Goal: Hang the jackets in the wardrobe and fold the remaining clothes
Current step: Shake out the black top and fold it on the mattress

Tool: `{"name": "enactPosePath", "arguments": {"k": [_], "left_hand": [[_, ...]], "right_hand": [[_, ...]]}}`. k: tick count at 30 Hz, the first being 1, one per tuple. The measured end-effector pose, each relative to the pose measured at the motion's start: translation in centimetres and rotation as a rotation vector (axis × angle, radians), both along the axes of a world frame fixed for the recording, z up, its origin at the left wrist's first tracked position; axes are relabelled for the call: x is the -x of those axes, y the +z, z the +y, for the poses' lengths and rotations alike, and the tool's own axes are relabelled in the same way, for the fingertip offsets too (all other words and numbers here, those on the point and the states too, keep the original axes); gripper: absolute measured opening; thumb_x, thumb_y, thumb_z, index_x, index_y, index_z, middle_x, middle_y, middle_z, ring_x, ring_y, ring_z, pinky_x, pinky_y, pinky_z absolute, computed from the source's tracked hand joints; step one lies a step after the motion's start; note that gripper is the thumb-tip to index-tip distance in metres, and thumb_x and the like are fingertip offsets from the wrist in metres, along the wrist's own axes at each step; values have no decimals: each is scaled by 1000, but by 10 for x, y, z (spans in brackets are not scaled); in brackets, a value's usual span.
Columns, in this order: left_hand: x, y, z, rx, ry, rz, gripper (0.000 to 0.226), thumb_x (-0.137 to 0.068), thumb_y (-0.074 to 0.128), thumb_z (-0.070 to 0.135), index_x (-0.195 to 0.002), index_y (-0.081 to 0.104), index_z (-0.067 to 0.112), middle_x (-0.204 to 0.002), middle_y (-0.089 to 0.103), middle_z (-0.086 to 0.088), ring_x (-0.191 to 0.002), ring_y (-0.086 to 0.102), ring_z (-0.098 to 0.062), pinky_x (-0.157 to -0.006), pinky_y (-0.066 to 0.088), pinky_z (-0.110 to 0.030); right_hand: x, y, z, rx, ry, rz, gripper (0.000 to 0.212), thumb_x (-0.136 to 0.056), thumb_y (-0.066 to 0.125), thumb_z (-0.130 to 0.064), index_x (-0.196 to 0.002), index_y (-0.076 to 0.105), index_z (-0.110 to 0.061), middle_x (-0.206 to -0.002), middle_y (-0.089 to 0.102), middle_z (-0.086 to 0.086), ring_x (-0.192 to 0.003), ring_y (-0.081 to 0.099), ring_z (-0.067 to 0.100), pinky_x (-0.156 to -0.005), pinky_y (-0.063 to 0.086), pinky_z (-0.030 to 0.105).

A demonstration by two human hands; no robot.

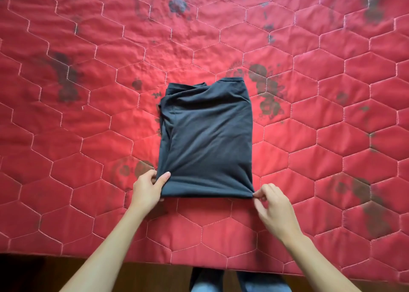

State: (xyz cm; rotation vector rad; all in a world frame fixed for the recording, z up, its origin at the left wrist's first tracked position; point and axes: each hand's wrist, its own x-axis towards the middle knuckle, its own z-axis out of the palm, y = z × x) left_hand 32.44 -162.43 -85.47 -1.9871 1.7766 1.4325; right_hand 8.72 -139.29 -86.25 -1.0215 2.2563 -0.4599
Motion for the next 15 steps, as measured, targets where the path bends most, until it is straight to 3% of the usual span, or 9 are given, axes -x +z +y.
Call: {"name": "enactPosePath", "arguments": {"k": [2, 4, 6, 8, 10, 12, 15], "left_hand": [[0, -8, 5, 180, -91, -164, 29, -90, 70, 37, -91, 64, 9, -86, 67, -9, -80, 63, -31, -70, 44, -35], [4, -9, 11, 270, -26, -170, 35, -83, 76, 42, -101, 61, 17, -97, 63, -6, -87, 61, -25, -82, 47, -37], [10, -4, 15, 236, 76, -136, 49, -77, 79, 49, -107, 55, 19, -99, 61, 0, -91, 59, -19, -86, 47, -36], [16, 0, 20, 121, 109, -148, 51, -78, 79, 51, -105, 54, 17, -90, 63, 3, -86, 60, -17, -82, 45, -33], [16, 0, 23, 3, 82, -156, 40, -81, 77, 46, -94, 59, 13, -72, 66, 2, -60, 64, -14, -68, 46, -32], [13, 0, 25, -100, 97, -123, 33, -85, 76, 41, -75, 60, 14, -51, 59, 1, -36, 49, -12, -49, 39, -29], [5, 6, 25, -239, 241, -30, 35, -87, 75, 37, -68, 55, 15, -48, 47, -2, -32, 34, -10, -39, 28, -20]], "right_hand": [[-1, -2, 5, -26, -61, -48, 21, -80, 71, -7, -84, 57, -21, -88, 50, -11, -80, 55, 12, -73, 51, 35], [-6, 1, 1, -15, -218, -142, 23, -82, 71, -11, -97, 58, -22, -96, 53, -9, -84, 59, 5, -75, 53, 30], [-13, 6, -11, -21, -431, -268, 28, -87, 71, -22, -111, 57, -24, -99, 62, -8, -84, 65, 5, -78, 54, 30], [-20, 8, -26, -85, -590, -400, 31, -89, 69, -39, -114, 56, -25, -88, 69, -8, -81, 69, 9, -82, 55, 35], [-26, 5, -37, -134, -642, -479, 35, -89, 67, -49, -105, 60, -20, -69, 70, -7, -70, 71, 12, -79, 57, 43], [-28, 3, -44, -170, -654, -534, 38, -91, 66, -45, -85, 60, -8, -51, 60, -5, -53, 64, 12, -72, 59, 46], [-25, 9, -48, -197, -690, -607, 30, -91, 65, -34, -73, 59, -11, -50, 53, -4, -47, 54, 14, -63, 56, 40]]}}
